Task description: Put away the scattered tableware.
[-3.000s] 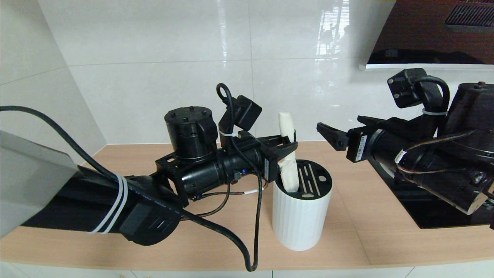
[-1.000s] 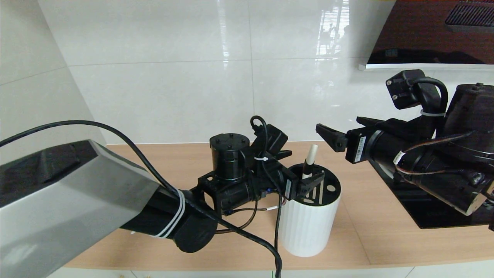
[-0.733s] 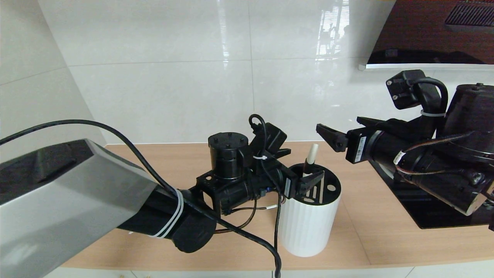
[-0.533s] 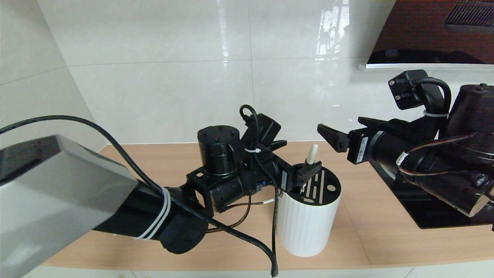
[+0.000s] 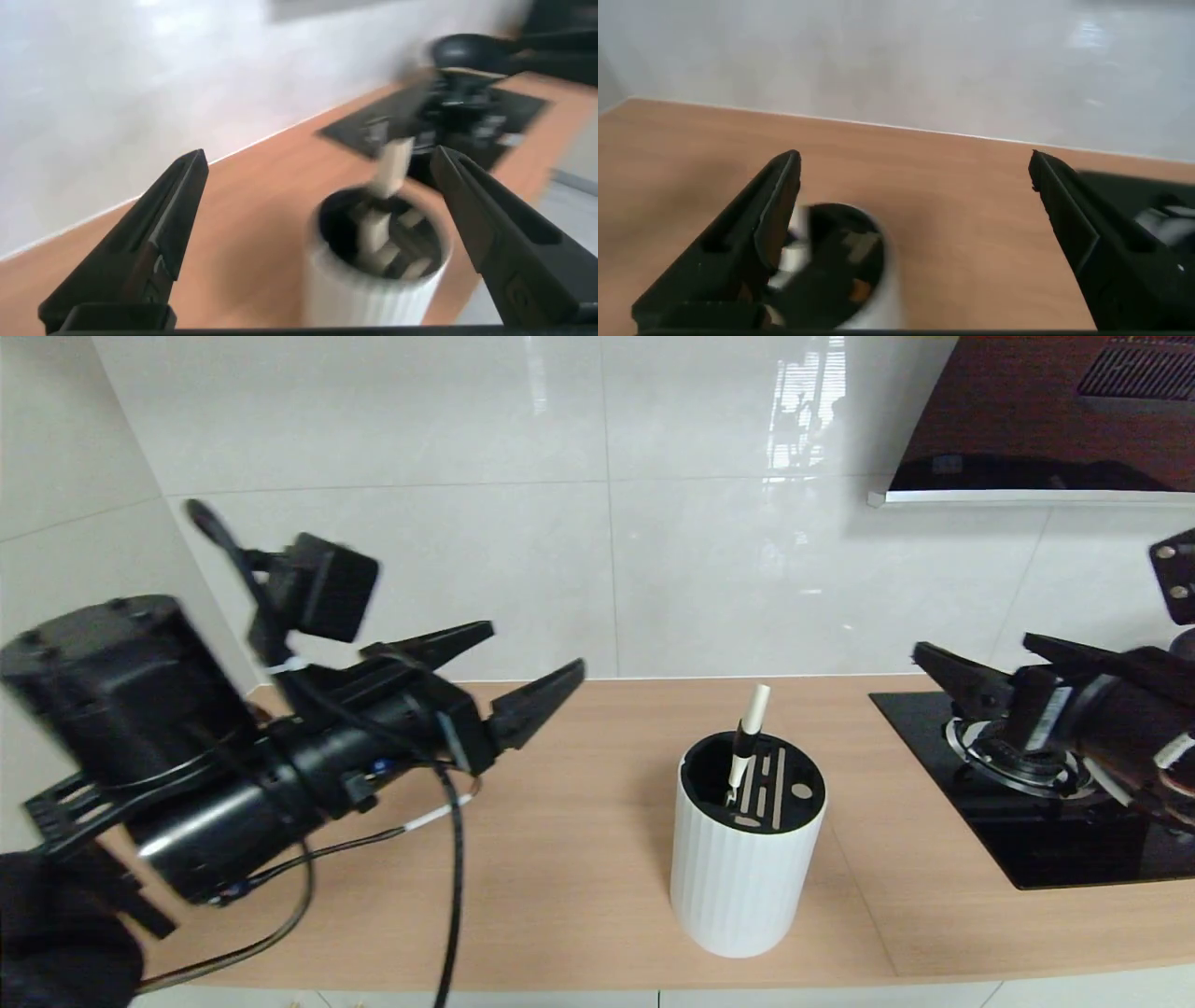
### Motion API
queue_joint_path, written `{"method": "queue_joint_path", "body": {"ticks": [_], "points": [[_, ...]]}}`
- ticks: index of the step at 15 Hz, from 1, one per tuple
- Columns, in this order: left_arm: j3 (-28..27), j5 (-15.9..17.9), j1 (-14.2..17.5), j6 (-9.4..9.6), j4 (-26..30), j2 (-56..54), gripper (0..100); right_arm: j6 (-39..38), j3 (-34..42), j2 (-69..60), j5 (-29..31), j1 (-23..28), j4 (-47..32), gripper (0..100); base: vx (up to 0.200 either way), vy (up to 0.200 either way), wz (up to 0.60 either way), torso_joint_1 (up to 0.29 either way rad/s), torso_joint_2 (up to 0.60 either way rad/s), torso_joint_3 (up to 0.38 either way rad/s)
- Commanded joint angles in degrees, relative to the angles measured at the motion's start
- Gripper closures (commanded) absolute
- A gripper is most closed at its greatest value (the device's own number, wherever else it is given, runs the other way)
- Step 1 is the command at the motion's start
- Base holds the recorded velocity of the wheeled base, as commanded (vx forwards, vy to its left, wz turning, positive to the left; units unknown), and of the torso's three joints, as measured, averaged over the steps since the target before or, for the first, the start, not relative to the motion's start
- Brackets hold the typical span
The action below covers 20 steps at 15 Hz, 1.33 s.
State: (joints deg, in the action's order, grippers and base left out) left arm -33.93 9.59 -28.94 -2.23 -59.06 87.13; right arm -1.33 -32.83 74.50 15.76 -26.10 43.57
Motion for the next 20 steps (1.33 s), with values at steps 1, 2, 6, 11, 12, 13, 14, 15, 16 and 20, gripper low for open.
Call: {"method": "queue_joint_path", "body": {"ticks": [1,2,6,11,12,13,14,15,16,20], "points": [[14.3,-0.5,11.3,-0.32,2.5,-19.5,0,0.0,7.7,-9.5,-0.6,7.4,-0.1,0,0.0,0.0,0.0,0.0,0.0,0.0],[16.3,-0.4,13.4,-0.76,4.3,-22.4,0,-0.3,9.5,-11.2,-1.3,9.8,-0.1,0,0.0,0.0,0.0,0.0,0.0,0.0],[21.0,-0.3,16.4,-6.12,28.5,-50.1,0,-1.0,17.2,-34.9,-10.4,18.6,-10.3,0,0.0,0.0,0.0,0.0,0.0,0.0],[13.9,-1.2,17.7,-6.73,63.5,-75.9,0,-0.6,9.2,-60.5,-11.1,18.6,-45.8,0,0.0,0.0,0.0,0.0,0.0,0.0],[15.0,-1.6,20.9,-6.73,63.7,-77.4,0,-0.3,8.5,-64.0,-12.3,18.5,-51.0,0,0.0,0.0,0.0,0.0,0.0,0.0],[16.2,-1.4,22.8,-6.73,63.6,-78.8,0,-0.3,8.6,-66.3,-14.0,18.5,-53.5,0,0.0,0.0,0.0,0.0,0.0,0.0],[17.5,-0.9,24.5,-6.56,63.8,-81.5,0,-0.4,8.9,-68.9,-16.5,18.5,-57.1,0,0.0,0.0,0.0,0.0,0.0,0.0],[17.5,-0.9,24.5,-6.56,63.8,-81.5,0,-0.4,8.9,-68.9,-16.5,18.5,-57.1,0,0.0,0.0,0.0,0.0,0.0,0.0],[19.6,-1.1,26.8,-6.82,63.6,-83.3,0,-0.5,10.2,-68.8,-16.6,18.5,-57.9,0,0.0,0.0,0.0,0.0,0.0,0.0],[25.3,-7.1,28.9,-4.36,62.3,-87.1,0,3.6,14.8,-68.8,-5.2,18.6,-57.3,0,0.0,0.0,0.0,0.0,0.0,0.0]]}}
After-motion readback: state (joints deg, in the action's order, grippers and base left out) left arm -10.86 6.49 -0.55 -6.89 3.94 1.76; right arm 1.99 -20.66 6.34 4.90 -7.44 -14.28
